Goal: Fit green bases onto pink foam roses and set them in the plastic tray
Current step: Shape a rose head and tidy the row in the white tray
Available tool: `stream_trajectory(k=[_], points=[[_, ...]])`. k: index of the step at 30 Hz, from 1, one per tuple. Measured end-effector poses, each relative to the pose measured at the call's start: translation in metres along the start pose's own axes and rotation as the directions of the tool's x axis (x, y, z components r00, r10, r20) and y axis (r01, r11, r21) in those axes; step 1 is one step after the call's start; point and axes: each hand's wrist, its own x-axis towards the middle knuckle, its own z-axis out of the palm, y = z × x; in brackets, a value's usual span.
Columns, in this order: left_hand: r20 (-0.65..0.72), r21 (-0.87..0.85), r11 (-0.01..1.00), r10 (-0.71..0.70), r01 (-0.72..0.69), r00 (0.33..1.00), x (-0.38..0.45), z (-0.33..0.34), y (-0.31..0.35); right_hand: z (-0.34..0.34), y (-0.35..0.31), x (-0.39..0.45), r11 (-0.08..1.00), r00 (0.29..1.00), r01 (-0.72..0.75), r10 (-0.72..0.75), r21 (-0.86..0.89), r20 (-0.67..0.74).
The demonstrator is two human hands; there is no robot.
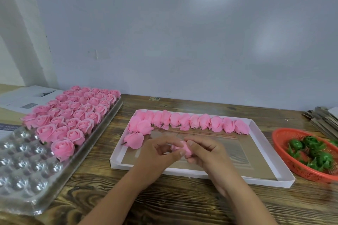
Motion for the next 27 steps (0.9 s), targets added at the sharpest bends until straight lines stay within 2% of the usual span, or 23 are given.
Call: stream_trajectory(k=[4,9,12,15,17,20,21,23,25,27], points=[[-0.011,-0.021,1.0,0.0,0.0,1.0,0.0,0.001,0.002,-0.001,0.001,0.001,0.999,1.0,-0.026,0.026,0.036,0.01],[-0.029,0.016,0.999,-0.035,0.036,0.999,-0.001,0.002,0.003,-0.003,0.0,0.001,0.998,0.998,-0.059,0.06,-0.021,0.014],[-0.08,-0.008,0.995,-0.095,0.095,0.992,-0.001,0.002,0.002,-0.012,-0.006,0.001,0.964,0.997,0.031,-0.049,-0.265,-0.061],[-0.133,-0.04,0.991,-0.136,0.132,0.982,0.0,0.001,0.002,-0.046,-0.023,0.001,0.871,0.948,0.073,-0.211,-0.485,-0.237],[-0.15,-0.057,0.988,-0.152,0.145,0.977,0.001,0.002,0.001,-0.084,-0.038,-0.002,0.785,0.878,0.003,-0.298,-0.619,-0.374],[-0.159,-0.074,0.984,-0.172,0.162,0.972,0.001,0.001,0.002,-0.146,-0.06,-0.007,0.548,0.763,-0.283,-0.368,-0.787,-0.531],[-0.161,-0.083,0.982,-0.18,0.168,0.97,0.001,0.0,0.002,-0.166,-0.065,-0.007,0.472,0.752,-0.399,-0.321,-0.786,-0.575],[-0.161,-0.101,0.977,-0.2,0.185,0.966,0.002,-0.001,0.003,-0.199,-0.068,0.001,0.291,0.772,-0.575,-0.117,-0.765,-0.625],[-0.156,-0.107,0.975,-0.211,0.196,0.965,0.002,0.0,0.003,-0.219,-0.06,0.008,0.111,0.786,-0.618,0.093,-0.778,-0.611],[-0.153,-0.103,0.974,-0.216,0.202,0.964,0.002,0.0,0.003,-0.231,-0.049,0.015,0.08,0.813,-0.581,0.104,-0.81,-0.573]])
